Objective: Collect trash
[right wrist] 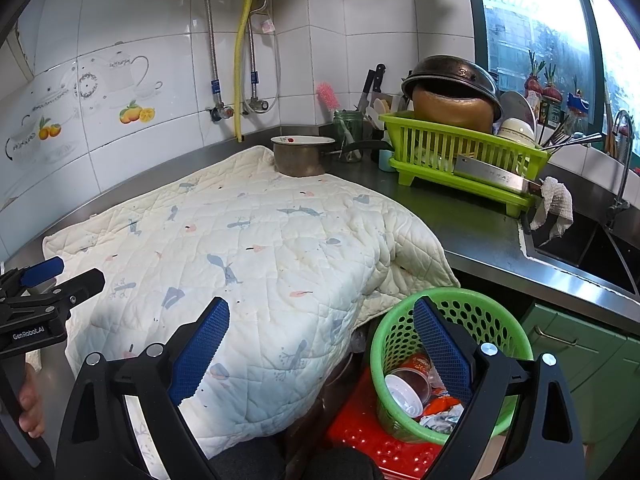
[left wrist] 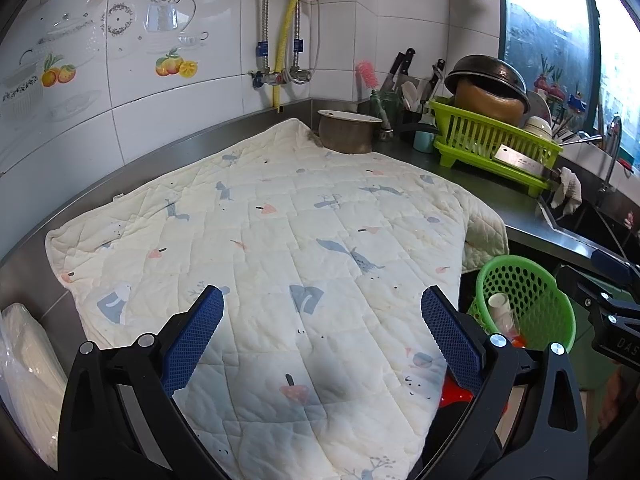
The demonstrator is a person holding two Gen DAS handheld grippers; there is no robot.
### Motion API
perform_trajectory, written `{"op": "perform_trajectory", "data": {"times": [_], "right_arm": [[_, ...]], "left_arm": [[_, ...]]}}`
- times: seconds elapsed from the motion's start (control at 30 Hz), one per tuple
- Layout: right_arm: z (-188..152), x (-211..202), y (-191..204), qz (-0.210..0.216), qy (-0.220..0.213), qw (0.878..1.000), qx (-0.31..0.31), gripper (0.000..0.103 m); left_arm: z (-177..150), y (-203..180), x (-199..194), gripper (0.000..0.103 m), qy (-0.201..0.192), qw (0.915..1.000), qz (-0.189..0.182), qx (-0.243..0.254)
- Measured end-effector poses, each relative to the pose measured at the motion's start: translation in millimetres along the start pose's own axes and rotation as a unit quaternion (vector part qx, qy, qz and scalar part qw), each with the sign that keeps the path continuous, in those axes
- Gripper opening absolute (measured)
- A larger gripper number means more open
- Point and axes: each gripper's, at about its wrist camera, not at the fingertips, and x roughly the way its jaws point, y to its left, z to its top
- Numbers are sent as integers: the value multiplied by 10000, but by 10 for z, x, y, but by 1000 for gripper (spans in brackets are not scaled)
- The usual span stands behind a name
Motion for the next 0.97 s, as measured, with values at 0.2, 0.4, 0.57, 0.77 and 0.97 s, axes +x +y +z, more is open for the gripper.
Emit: {"op": "perform_trajectory", "data": {"times": [0.2,0.4,0.57,0.77,0.97], "right_arm": [[0,6,-6,5,0,10000,32,90],[-6,4,-1,-4,-7,10000,18,90],[0,-3,-2,5,-9,10000,18,90],[1,1,-1,14,-2,10000,14,90],[6,0,26,20,0,10000,-1,90]], "left_arm": [[-3,-11,4,98,8,10000,4,18],[-8,-27,-3,98,-3,10000,-10,42],[-8,-34,-6,98,-8,10000,26,45],[-4,-52,0,98,-2,10000,10,77],[0,-52,1,98,10,10000,-7,81]]}}
